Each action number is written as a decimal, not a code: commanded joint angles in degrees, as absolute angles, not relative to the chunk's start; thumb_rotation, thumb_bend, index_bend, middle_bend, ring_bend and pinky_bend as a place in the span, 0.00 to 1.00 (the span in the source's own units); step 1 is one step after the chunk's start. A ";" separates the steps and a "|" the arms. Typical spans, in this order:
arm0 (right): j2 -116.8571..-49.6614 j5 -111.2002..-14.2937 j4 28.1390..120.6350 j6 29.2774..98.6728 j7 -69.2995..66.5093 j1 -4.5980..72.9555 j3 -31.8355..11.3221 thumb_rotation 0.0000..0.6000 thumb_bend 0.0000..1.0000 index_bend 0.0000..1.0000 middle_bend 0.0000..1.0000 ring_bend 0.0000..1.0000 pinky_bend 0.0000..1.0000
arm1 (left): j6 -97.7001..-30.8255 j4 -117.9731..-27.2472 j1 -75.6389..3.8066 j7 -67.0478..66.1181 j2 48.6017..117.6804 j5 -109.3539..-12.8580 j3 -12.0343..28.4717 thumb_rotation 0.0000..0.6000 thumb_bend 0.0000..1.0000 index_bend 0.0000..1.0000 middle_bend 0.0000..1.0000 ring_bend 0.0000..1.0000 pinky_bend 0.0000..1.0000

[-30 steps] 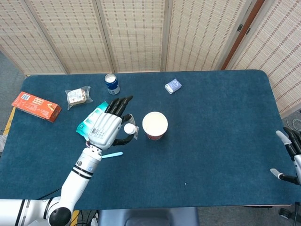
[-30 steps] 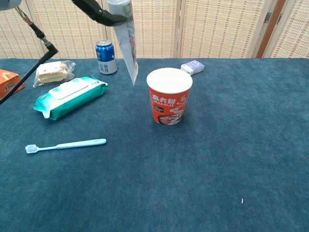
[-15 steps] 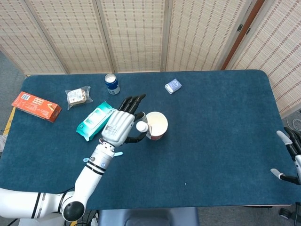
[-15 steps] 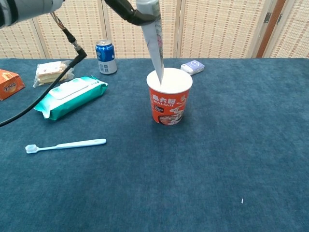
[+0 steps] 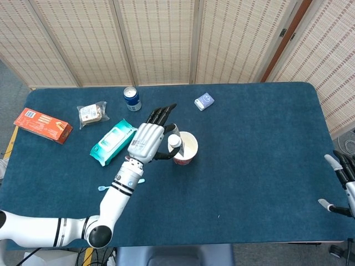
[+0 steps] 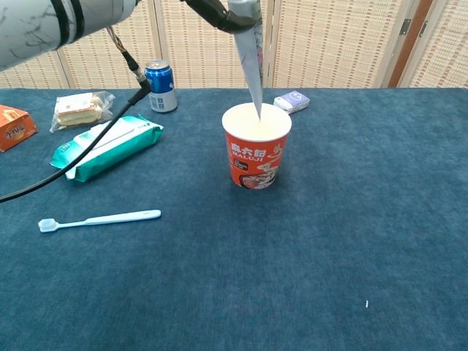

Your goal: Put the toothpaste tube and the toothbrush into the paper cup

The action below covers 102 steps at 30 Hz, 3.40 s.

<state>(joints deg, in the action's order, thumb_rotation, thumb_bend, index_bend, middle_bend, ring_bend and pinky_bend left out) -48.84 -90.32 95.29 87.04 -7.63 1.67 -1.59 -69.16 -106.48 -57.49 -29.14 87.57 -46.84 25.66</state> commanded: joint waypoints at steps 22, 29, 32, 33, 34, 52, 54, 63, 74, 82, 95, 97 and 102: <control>-48.70 -90.33 94.96 87.58 -8.27 1.10 -1.29 1.00 0.00 0.07 0.00 0.00 0.05 | -64.61 -94.84 -60.41 -25.21 92.82 -45.00 23.78 1.00 0.40 0.67 0.00 0.00 0.00; -48.71 -90.27 94.82 87.40 -8.49 1.16 -1.28 1.00 0.00 0.07 0.00 0.00 0.05 | -63.86 -93.28 -60.46 -24.61 93.69 -44.74 23.17 1.00 0.40 0.67 0.00 0.00 0.00; -48.80 -90.30 94.76 87.23 -8.42 1.27 -1.27 1.00 0.00 0.07 0.00 0.00 0.05 | -63.41 -92.15 -60.64 -23.76 94.54 -44.79 23.22 1.00 0.40 0.67 0.00 0.00 0.00; -48.83 -90.27 94.79 87.16 -8.40 1.35 -1.33 1.00 0.00 0.07 0.00 0.00 0.05 | -63.29 -91.82 -60.67 -23.38 94.84 -44.88 23.26 1.00 0.40 0.67 0.00 0.00 0.00; -48.83 -90.20 94.81 87.07 -8.37 1.40 -1.36 1.00 0.00 0.07 0.00 0.00 0.05 | -63.17 -91.43 -60.71 -22.97 95.14 -45.00 23.32 1.00 0.40 0.67 0.00 0.00 0.00; -48.82 -90.13 94.79 86.52 -8.21 1.58 -1.21 1.00 0.00 0.07 0.00 0.00 0.05 | -61.77 -82.96 -60.12 -14.05 101.56 -49.34 23.71 1.00 0.40 0.68 0.00 0.00 0.00; -48.85 -90.12 94.82 86.43 -8.15 1.61 -1.19 1.00 0.00 0.07 0.00 0.00 0.05 | -61.37 -81.89 -60.10 -13.27 102.22 -49.65 23.70 1.00 0.40 0.68 0.00 0.00 0.00; -48.99 -90.00 94.72 85.90 -7.94 1.84 -1.14 1.00 0.00 0.07 0.00 0.00 0.05 | -59.57 -77.77 -60.02 -10.95 104.46 -50.20 23.89 1.00 0.40 0.68 0.00 0.00 0.00; -49.03 -89.96 94.75 85.75 -7.80 1.93 -1.11 1.00 0.00 0.07 0.00 0.00 0.05 | -57.91 -73.78 -59.47 -9.46 106.16 -51.32 23.32 1.00 0.40 0.68 0.00 0.00 0.00; -49.06 -90.02 94.74 85.89 -7.76 1.90 -1.09 1.00 0.00 0.07 0.00 0.00 0.05 | -56.66 -72.21 -58.96 -8.59 106.76 -51.60 23.27 1.00 0.40 0.67 0.00 0.00 0.00; -49.17 -90.02 94.71 85.54 -7.49 2.08 -1.02 1.00 0.00 0.07 0.00 0.00 0.05 | -55.58 -71.64 -57.72 -8.47 106.26 -51.77 23.01 1.00 0.40 0.61 0.00 0.00 0.00; -49.19 -89.99 94.72 85.45 -7.43 2.12 -1.02 1.00 0.00 0.07 0.00 0.00 0.05 | -55.37 -71.64 -57.52 -8.52 106.06 -51.71 22.97 1.00 0.40 0.60 0.00 0.00 0.00; -49.24 -89.85 94.74 85.18 -7.33 2.26 -1.04 1.00 0.00 0.07 0.00 0.00 0.05 | -54.95 -71.56 -57.22 -8.49 105.80 -51.76 23.00 1.00 0.40 0.56 0.00 0.00 0.00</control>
